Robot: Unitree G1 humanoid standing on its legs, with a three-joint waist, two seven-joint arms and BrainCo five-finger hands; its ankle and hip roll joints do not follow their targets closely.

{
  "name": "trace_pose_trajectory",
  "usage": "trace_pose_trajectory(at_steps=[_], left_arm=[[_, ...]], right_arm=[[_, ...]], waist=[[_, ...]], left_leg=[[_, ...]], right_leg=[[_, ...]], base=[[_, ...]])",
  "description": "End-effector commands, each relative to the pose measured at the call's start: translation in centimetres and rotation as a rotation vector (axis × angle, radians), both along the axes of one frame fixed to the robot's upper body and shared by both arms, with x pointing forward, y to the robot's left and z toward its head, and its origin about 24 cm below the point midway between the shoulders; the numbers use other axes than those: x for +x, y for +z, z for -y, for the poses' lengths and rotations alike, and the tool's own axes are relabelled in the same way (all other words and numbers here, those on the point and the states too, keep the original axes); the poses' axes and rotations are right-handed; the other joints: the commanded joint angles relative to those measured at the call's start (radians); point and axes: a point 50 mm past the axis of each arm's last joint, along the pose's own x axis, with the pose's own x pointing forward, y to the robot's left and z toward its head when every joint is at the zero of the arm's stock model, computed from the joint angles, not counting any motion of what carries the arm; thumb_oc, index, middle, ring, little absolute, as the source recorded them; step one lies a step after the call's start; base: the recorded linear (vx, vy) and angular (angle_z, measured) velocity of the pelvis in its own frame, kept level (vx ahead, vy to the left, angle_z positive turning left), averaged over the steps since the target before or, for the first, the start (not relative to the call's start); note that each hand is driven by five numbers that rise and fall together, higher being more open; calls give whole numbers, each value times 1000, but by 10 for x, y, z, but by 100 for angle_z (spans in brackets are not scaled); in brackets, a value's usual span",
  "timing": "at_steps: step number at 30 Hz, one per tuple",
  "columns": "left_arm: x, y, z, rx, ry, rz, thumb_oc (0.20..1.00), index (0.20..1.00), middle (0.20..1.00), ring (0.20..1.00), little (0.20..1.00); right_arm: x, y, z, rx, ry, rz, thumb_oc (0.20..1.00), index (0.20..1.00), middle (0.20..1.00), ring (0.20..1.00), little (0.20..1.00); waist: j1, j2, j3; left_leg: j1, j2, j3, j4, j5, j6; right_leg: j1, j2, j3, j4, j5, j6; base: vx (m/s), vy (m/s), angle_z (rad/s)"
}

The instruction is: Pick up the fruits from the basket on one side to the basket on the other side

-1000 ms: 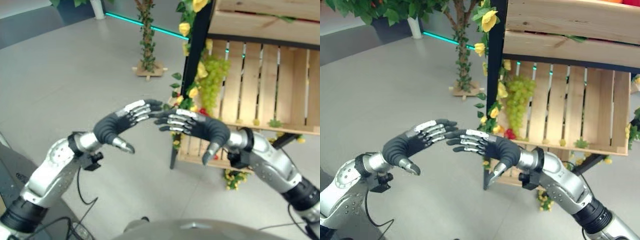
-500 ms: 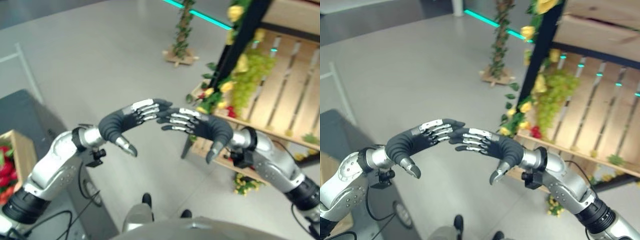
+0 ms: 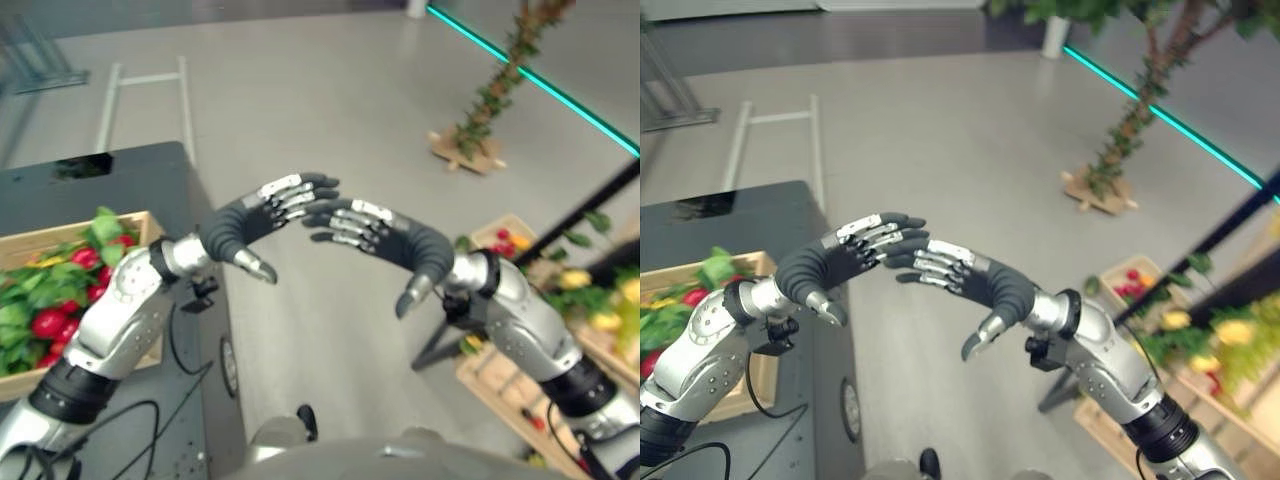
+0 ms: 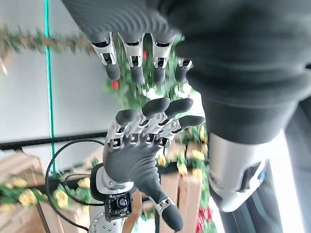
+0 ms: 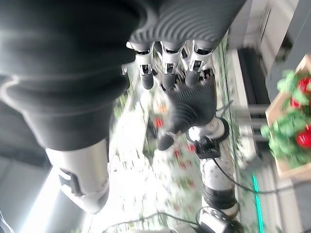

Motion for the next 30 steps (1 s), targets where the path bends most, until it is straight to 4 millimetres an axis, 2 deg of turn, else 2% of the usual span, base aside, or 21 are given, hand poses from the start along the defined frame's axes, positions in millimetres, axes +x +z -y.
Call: trace_pose_trajectory(at_steps=[1, 2, 3, 5, 7, 9, 11, 12, 13, 15, 16, 19, 20, 22, 23, 24, 25, 26, 27, 29, 30], left_arm=[[-2, 9, 0, -4, -3, 79, 1000, 1000, 1000, 1000, 1000], [3, 12, 5, -14, -21, 87, 1000, 1000, 1000, 1000, 1000], [3, 12, 5, -14, -21, 87, 1000, 1000, 1000, 1000, 1000], [3, 17, 10, -18, -42, 120, 1000, 1000, 1000, 1000, 1000], [1, 17, 9, -22, -44, 121, 1000, 1000, 1000, 1000, 1000], [-1, 15, 7, -35, -28, 120, 1000, 1000, 1000, 1000, 1000], [-2, 13, 3, -58, 4, 113, 1000, 1000, 1000, 1000, 1000], [-3, 12, 3, -78, 5, 106, 1000, 1000, 1000, 1000, 1000], [-3, 12, 3, -78, 5, 106, 1000, 1000, 1000, 1000, 1000], [-1, 12, 4, -102, 16, 102, 1000, 1000, 1000, 1000, 1000], [-1, 12, 4, -102, 16, 102, 1000, 1000, 1000, 1000, 1000], [1, 15, 5, -109, 14, 106, 1000, 1000, 1000, 1000, 1000], [5, 17, 7, -122, 16, 109, 1000, 1000, 1000, 1000, 1000], [10, 19, 9, -132, 21, 114, 1000, 1000, 1000, 1000, 1000], [10, 19, 9, -132, 21, 114, 1000, 1000, 1000, 1000, 1000], [11, 19, 11, -133, 11, 112, 1000, 1000, 1000, 1000, 1000], [11, 19, 11, -133, 10, 112, 1000, 1000, 1000, 1000, 1000], [11, 18, 13, -127, -6, 102, 1000, 1000, 1000, 1000, 1000], [11, 18, 13, -127, -6, 102, 1000, 1000, 1000, 1000, 1000], [13, 19, 16, -126, -17, 103, 1000, 1000, 1000, 1000, 1000], [14, 17, 17, -114, -21, 101, 1000, 1000, 1000, 1000, 1000]], right_arm=[[-1, 13, 5, 74, -6, 64, 1000, 1000, 1000, 1000, 1000], [-2, 15, 8, 72, -12, 68, 1000, 1000, 1000, 1000, 1000], [-2, 15, 8, 73, -13, 68, 1000, 1000, 1000, 1000, 1000], [-4, 15, 12, 66, -22, 66, 1000, 1000, 1000, 1000, 1000], [-6, 15, 15, 62, -18, 60, 1000, 1000, 1000, 1000, 1000], [-6, 13, 16, 56, -20, 52, 1000, 1000, 1000, 1000, 1000], [-6, 10, 17, 56, -19, 33, 1000, 1000, 1000, 1000, 1000], [-5, 11, 18, 46, -14, 30, 1000, 1000, 1000, 1000, 1000], [-5, 11, 18, 46, -14, 31, 1000, 1000, 1000, 1000, 1000], [-3, 13, 20, 55, -36, 28, 1000, 1000, 1000, 1000, 1000], [-2, 13, 20, 55, -36, 29, 1000, 1000, 1000, 1000, 1000], [2, 16, 22, 67, -53, 33, 1000, 1000, 1000, 1000, 1000], [2, 21, 25, 78, -70, 53, 1000, 1000, 1000, 1000, 1000], [4, 22, 28, 72, -99, 63, 1000, 1000, 1000, 1000, 1000], [4, 23, 28, 73, -99, 64, 1000, 1000, 1000, 1000, 1000], [2, 22, 30, 77, -115, 64, 1000, 1000, 1000, 1000, 1000], [2, 22, 30, 77, -116, 64, 1000, 1000, 1000, 1000, 1000], [1, 21, 31, 91, -117, 53, 1000, 1000, 1000, 1000, 1000], [1, 21, 31, 91, -117, 53, 1000, 1000, 1000, 1000, 1000], [1, 21, 32, 114, -127, 48, 1000, 1000, 1000, 1000, 1000], [1, 21, 31, 134, -134, 50, 1000, 1000, 1000, 1000, 1000]], waist=[[-22, -5, -44], [-60, -17, -41], [-60, -16, -42], [-85, -24, -53], [-78, -40, -69], [-74, -41, -73], [-64, -42, -77], [-50, -49, -84], [-53, -50, -86], [-44, -68, -91], [-47, -68, -91], [-44, -84, -96], [-57, -88, -93], [-80, -101, -84], [-81, -101, -87], [-99, -104, -88], [-98, -104, -88], [-116, -95, -104], [-116, -95, -103], [-130, -88, -113], [-134, -70, -123]], left_leg=[[12, -44, -116, -42, -21, -46], [21, -68, -201, -25, -33, -61], [19, -68, -201, -25, -31, -61], [25, -93, -293, -7, -51, -68], [30, -109, -335, 7, -66, -71], [37, -106, -357, 6, -68, -72], [41, -95, -395, 16, -69, -87], [44, -74, -432, 25, -76, -113], [41, -76, -435, 24, -73, -113], [16, -46, -462, 40, -63, -147], [16, -46, -465, 41, -64, -148], [-13, -10, -455, 42, -46, -176], [-49, 31, -339, 46, -22, -183], [-93, 78, -123, 121, -35, -176], [-98, 78, -124, 123, -33, -176], [-93, 113, 20, 180, -63, -172], [-94, 114, 21, 182, -65, -172], [-68, 143, 124, 182, -88, -186], [-68, 144, 124, 184, -90, -187], [-50, 160, 198, 159, -84, -191], [-28, 162, 241, 80, -62, -191]], right_leg=[[-22, 64, 79, -220, 115, -3], [-38, 121, 246, -340, 157, 28], [-37, 122, 245, -345, 161, 28], [-34, 147, 381, -428, 208, 43], [19, 138, 363, -460, 205, 33], [32, 143, 351, -454, 201, 28], [55, 150, 317, -445, 183, 18], [91, 152, 269, -455, 163, 4], [90, 150, 267, -458, 165, 5], [132, 157, 206, -485, 151, -13], [134, 157, 202, -486, 151, -14], [164, 170, 155, -511, 136, -28], [185, 164, 110, -520, 125, -32], [188, 137, 57, -528, 139, -25], [185, 136, 56, -529, 141, -25], [191, 124, 9, -549, 148, -29], [191, 125, 9, -550, 148, -29], [211, 126, -28, -570, 134, -29], [213, 127, -29, -570, 134, -29], [227, 124, -75, -586, 134, -32], [236, 129, -113, -594, 136, -29]], base=[[277, -166, 149], [251, -121, 144], [259, -116, 159], [231, -128, 182], [248, -203, 170], [196, -221, 135], [158, -276, 55], [99, -216, 41], [125, -324, 80], [45, -289, 108], [24, -280, 107], [6, -249, 89], [-18, -194, 106], [-75, -91, 153], [-132, -61, 147], [-82, -25, 82], [-38, -32, 81], [41, -7, 90], [26, -1, 119], [-9, 49, 119], [9, 79, 101]])
